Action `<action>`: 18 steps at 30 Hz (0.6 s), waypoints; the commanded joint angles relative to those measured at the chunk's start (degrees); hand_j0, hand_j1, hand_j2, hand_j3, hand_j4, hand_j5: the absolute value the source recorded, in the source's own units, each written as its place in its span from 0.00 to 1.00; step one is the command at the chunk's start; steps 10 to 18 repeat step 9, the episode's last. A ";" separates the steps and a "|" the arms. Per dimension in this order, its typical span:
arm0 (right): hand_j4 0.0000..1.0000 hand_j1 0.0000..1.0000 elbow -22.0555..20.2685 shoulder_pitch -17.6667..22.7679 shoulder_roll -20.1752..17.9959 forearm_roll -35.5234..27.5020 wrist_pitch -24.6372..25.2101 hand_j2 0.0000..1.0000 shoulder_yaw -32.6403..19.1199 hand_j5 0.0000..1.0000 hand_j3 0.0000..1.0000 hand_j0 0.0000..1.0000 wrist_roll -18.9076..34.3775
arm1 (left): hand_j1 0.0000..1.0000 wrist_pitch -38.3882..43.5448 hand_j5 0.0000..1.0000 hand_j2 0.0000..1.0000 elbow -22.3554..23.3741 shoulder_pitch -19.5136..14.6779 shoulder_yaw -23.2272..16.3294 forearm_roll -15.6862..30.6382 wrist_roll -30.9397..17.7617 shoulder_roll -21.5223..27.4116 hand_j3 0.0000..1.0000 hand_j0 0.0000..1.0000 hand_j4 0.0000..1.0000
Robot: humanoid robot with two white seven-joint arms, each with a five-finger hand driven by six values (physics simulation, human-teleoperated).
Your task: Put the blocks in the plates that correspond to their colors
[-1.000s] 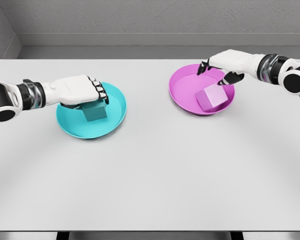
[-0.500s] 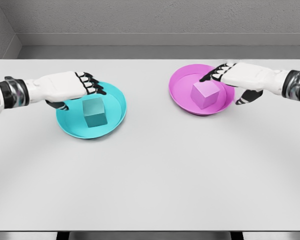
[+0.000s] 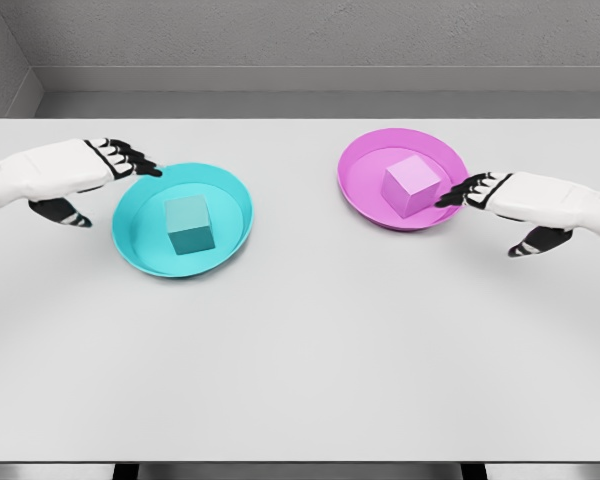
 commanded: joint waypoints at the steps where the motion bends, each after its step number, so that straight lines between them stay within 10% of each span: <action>1: 1.00 1.00 0.12 0.00 -0.40 -0.47 0.11 1.00 -0.16 1.00 1.00 1.00 -0.03 | 1.00 0.12 1.00 1.00 0.04 0.00 0.95 0.91 0.00 0.98 1.00 1.00 1.00; 18: 1.00 1.00 0.12 0.70 -0.49 -0.56 0.11 1.00 -1.13 1.00 1.00 1.00 -0.03 | 1.00 0.12 1.00 1.00 0.04 0.00 0.95 0.83 0.00 1.24 1.00 1.00 1.00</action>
